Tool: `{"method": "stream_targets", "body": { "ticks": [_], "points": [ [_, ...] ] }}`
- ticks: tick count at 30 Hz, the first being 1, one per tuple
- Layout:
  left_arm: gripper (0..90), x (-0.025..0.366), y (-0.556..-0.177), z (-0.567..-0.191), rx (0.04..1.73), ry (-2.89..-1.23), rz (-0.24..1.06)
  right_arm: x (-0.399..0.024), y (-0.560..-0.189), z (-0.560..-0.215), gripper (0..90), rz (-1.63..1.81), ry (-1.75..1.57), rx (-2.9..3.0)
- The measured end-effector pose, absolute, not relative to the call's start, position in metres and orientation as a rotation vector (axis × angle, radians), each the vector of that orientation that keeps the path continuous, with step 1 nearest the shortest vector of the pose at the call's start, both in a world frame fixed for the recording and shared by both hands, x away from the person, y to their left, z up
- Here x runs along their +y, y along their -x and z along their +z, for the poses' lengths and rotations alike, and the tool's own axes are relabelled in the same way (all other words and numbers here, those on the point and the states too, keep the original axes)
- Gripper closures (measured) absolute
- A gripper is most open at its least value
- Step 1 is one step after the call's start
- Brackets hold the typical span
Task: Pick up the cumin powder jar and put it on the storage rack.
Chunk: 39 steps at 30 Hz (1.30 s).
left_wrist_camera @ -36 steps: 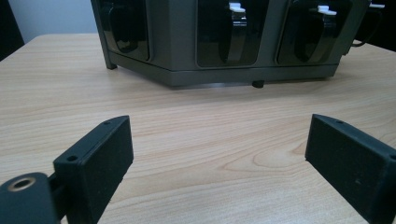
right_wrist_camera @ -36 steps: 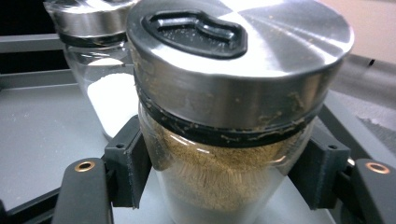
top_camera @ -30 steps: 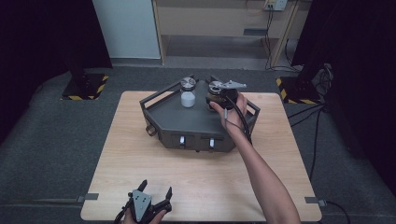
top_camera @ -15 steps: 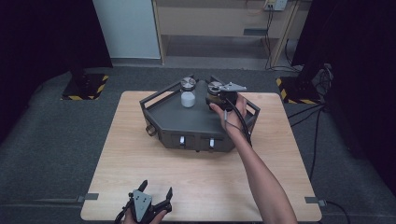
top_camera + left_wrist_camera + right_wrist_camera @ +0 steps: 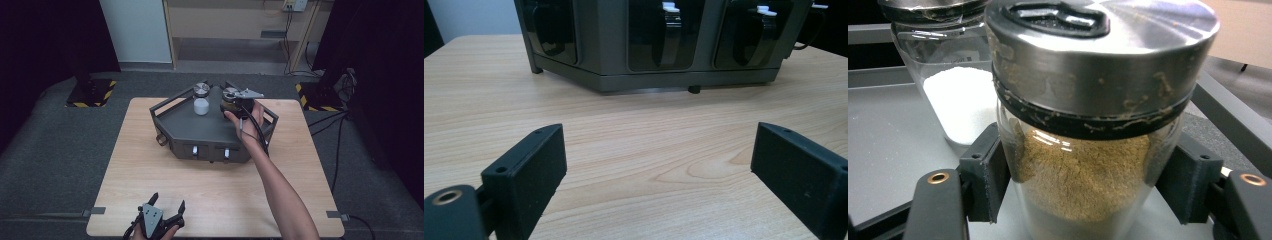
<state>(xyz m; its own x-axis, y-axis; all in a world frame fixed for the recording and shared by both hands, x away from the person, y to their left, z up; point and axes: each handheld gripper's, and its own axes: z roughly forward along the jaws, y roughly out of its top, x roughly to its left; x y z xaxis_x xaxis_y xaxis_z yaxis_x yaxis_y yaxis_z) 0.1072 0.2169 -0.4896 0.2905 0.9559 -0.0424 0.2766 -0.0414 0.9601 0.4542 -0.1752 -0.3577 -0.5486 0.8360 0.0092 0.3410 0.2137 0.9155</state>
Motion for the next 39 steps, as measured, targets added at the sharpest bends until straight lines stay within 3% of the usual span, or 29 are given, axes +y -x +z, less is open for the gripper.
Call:
{"method": "stream_targets", "body": {
  "ticks": [5,16,39],
  "points": [
    [6.8,0.217,-0.107,-0.488,1.176,-1.529,0.839,-0.174,-0.453,-0.357,13.7,1.294,-1.13,1.989],
    [6.8,0.216,-0.107,-0.487,1.184,-1.521,0.844,-0.189,-0.423,-0.343,14.4,1.355,-1.094,1.945],
    [6.8,0.206,-0.099,-0.483,1.147,-1.533,0.885,-0.252,-0.299,-0.342,15.6,1.459,-1.015,1.85]
  ]
}}
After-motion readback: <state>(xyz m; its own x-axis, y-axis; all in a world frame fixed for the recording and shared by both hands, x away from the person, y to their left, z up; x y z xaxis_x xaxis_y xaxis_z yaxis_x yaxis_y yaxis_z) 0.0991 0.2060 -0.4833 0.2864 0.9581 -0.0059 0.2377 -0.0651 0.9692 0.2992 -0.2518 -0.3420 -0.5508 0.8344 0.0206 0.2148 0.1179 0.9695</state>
